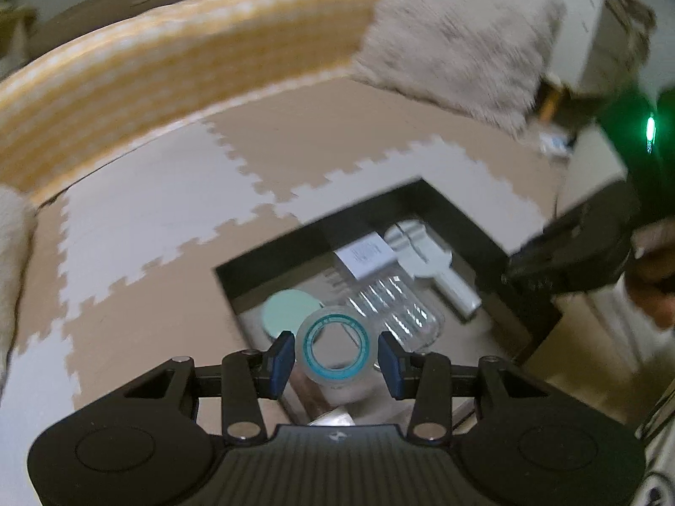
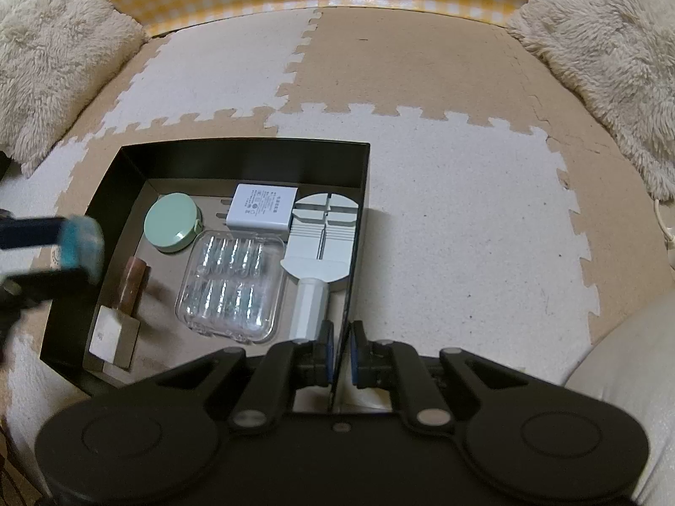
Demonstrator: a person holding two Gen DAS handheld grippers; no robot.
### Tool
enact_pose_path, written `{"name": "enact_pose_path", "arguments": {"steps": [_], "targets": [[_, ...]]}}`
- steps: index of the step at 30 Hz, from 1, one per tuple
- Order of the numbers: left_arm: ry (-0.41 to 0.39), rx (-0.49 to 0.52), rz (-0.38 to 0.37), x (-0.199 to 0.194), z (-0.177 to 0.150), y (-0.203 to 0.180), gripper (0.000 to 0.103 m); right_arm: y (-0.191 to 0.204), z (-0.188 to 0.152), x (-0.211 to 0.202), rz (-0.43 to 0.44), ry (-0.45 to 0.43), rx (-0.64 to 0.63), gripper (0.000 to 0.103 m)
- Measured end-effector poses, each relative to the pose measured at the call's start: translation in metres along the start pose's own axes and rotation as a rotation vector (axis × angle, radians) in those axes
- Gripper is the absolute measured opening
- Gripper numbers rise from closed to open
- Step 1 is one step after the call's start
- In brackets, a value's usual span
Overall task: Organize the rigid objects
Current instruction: 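Carry the teal ring with the left gripper into the black box and release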
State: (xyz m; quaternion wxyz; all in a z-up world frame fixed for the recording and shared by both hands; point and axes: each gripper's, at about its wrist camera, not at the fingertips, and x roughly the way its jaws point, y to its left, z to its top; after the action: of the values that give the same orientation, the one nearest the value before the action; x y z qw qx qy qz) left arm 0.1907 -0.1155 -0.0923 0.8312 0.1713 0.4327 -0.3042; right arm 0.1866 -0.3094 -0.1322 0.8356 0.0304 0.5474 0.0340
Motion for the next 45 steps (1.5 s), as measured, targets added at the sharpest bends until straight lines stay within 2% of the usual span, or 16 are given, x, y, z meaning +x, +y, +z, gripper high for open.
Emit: {"name": "enact_pose_path", "arguments": {"steps": [2,7,16,20,22,25,30,33,39,45], "targets": [[0.025,0.062,0.021,0.014,0.000,-0.010,0.044,0.000,0.000,0.000,-0.001,0.000,-0.003,0.008],[0.076,0.131,0.049,0.036,-0.004,-0.012,0.044,0.000,0.000,0.000,0.000,0.001,-0.003,0.008],[0.076,0.156,0.015,0.055,-0.005,-0.008,0.045,0.000,0.000,0.000,0.000,0.000,-0.002,0.008],[0.078,0.153,-0.029,0.053,-0.006,-0.008,0.057,0.001,0.000,0.000,0.000,0.000,-0.002,0.008],[0.079,0.158,-0.034,0.051,-0.006,-0.011,0.067,0.001,0.000,0.000,0.000,0.000,-0.002,0.008],[0.078,0.155,-0.044,0.046,-0.007,-0.011,0.075,0.001,0.000,0.000,0.000,0.000,-0.003,0.008],[0.073,0.135,-0.054,0.041,-0.007,-0.007,0.077,0.001,0.000,0.001,0.000,0.000,-0.003,0.008],[0.071,0.126,-0.055,0.037,-0.007,-0.007,0.083,0.001,0.000,0.001,0.000,0.000,-0.002,0.008],[0.063,0.097,-0.062,0.029,-0.006,-0.006,0.089,0.001,0.000,0.001,0.000,0.000,-0.003,0.008],[0.049,0.071,-0.071,0.020,-0.003,-0.006,0.091,0.001,0.000,0.001,0.000,0.000,-0.002,0.008]]}}
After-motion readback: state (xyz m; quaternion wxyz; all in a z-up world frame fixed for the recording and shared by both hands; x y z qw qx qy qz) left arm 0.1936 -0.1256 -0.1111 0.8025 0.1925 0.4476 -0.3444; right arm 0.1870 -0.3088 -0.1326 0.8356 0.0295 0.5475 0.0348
